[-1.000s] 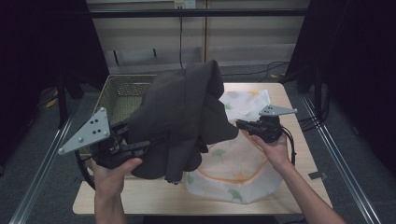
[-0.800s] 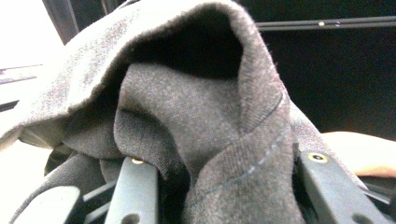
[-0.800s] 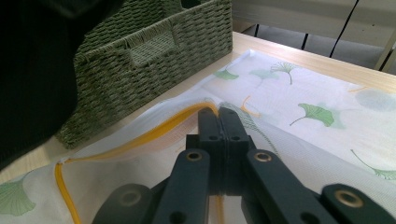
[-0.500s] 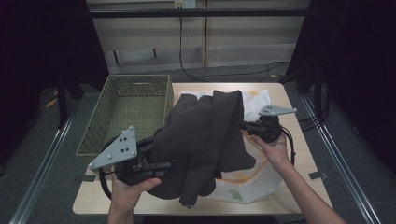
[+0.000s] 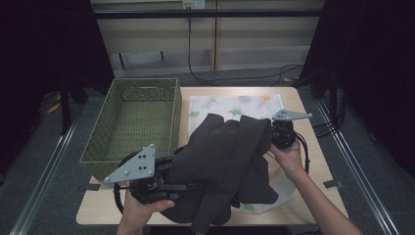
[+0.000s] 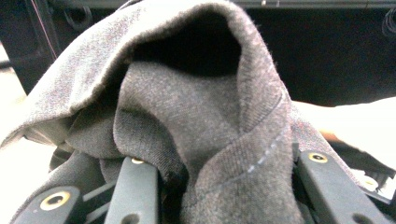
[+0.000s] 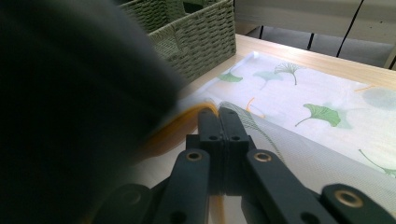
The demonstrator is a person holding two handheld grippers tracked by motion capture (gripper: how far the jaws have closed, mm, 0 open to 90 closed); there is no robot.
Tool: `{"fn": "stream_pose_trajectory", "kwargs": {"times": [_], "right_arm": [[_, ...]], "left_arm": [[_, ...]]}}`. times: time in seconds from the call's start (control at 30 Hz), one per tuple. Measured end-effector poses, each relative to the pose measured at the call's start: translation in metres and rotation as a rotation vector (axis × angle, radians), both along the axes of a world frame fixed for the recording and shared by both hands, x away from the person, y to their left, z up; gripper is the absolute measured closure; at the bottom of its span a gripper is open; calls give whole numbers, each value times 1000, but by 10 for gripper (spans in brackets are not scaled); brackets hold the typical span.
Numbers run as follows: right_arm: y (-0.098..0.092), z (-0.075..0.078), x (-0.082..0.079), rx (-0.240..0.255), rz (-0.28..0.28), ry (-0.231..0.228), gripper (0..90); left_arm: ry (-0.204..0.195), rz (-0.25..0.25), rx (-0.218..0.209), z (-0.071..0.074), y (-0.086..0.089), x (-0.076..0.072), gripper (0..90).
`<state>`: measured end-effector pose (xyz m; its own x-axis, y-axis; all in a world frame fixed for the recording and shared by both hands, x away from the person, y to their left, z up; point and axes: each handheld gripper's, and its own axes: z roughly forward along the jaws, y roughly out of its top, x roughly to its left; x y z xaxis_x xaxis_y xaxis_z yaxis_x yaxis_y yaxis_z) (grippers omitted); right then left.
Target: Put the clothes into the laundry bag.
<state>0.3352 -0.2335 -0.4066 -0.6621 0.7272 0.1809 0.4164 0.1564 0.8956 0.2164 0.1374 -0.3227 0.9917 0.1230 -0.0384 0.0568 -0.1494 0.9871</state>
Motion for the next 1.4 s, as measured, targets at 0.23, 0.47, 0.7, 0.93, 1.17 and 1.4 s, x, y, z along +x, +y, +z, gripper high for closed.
{"fn": "stream_pose_trajectory", "kwargs": {"times": [0.23,0.47,0.7,0.93,1.17,1.4], "right_arm": [[0,-1,0,-8,0,4,900],[1,-1,0,-9,2,6,900],[3,-4,-2,-12,12,19,900],[4,-6,-2,-17,17,26,900],[2,-6,-1,-15,9,29,900],[-3,-4,0,4,0,24,900]], "left_arm": [[25,6,87,-15,-8,2,578],[50,-10,116,-21,-15,9,574],[71,5,140,-35,-23,28,564],[113,-2,198,-53,-26,36,561],[126,-35,229,-62,-21,30,561],[114,-102,256,-57,-24,24,554]]}}
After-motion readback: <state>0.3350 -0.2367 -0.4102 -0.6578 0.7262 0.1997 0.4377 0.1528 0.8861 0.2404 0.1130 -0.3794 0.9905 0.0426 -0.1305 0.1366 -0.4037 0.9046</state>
